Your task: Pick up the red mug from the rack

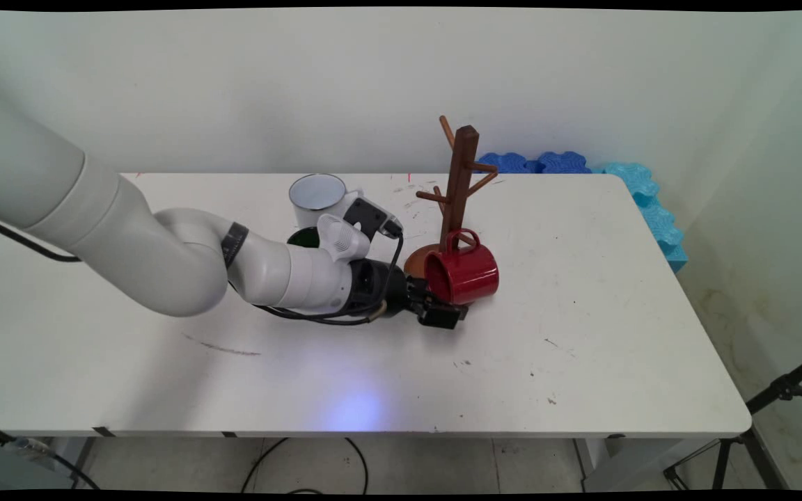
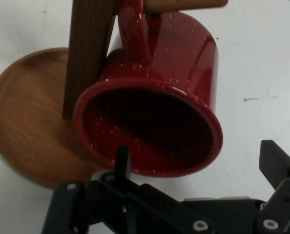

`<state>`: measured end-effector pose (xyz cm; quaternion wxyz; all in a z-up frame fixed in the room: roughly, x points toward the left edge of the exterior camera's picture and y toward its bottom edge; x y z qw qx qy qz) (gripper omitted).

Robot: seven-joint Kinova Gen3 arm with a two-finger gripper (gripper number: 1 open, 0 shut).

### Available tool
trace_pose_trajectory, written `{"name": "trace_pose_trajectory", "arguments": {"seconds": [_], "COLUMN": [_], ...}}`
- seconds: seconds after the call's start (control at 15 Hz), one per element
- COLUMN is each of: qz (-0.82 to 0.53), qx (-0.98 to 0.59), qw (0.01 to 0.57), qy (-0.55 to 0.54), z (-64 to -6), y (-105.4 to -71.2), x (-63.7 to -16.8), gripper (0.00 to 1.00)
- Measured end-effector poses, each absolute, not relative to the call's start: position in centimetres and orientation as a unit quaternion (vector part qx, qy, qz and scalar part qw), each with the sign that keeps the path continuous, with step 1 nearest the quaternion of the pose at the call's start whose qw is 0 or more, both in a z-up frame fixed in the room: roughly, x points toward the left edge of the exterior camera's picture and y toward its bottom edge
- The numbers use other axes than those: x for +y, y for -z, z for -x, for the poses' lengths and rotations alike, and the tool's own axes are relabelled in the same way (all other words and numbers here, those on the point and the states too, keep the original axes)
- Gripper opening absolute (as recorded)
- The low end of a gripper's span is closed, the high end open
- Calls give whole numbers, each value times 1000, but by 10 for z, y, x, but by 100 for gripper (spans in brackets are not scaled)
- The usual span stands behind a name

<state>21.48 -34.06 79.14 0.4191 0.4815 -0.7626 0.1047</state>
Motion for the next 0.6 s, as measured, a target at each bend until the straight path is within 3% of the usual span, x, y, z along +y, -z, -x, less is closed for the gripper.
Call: {"name": "trace_pose_trajectory", "arguments": {"seconds": [0.6], "qz": [-485], "qx": [-749], "qw": [441], "qy": [-96], "z": [-203], "y": [-780], "x": [-354], "gripper": [100]}}
